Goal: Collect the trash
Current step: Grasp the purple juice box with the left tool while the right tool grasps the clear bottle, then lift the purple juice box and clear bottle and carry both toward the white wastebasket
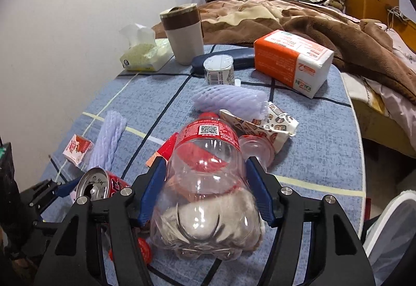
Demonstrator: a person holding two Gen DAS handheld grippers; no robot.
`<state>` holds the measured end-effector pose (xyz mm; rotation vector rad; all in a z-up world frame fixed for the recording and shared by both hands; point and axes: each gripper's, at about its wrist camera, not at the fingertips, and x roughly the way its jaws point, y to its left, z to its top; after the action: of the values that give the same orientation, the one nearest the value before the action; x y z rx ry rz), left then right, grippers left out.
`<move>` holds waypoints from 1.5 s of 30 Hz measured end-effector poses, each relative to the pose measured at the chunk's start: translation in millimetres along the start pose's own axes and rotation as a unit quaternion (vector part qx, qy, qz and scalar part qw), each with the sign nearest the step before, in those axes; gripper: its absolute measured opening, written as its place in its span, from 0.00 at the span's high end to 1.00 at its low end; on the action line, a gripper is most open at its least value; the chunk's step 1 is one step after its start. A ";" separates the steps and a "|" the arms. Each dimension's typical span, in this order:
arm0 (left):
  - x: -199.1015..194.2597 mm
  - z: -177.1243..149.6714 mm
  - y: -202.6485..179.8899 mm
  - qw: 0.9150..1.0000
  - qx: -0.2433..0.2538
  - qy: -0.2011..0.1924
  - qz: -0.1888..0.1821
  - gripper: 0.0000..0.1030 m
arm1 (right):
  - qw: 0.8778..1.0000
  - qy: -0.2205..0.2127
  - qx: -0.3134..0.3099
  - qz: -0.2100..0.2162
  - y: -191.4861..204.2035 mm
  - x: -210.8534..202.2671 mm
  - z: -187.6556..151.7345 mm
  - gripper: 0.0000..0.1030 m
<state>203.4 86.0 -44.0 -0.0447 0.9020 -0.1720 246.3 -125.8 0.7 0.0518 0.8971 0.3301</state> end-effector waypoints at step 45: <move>-63.5 -29.3 -6.7 0.997 -0.044 -0.061 0.006 0.43 | 0.997 -0.070 0.016 0.030 -12.4 -71.0 -60.4 0.39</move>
<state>141.0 91.0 -12.2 -0.1308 0.7867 -0.1176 161.8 -164.7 14.5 0.1294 0.7626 0.3629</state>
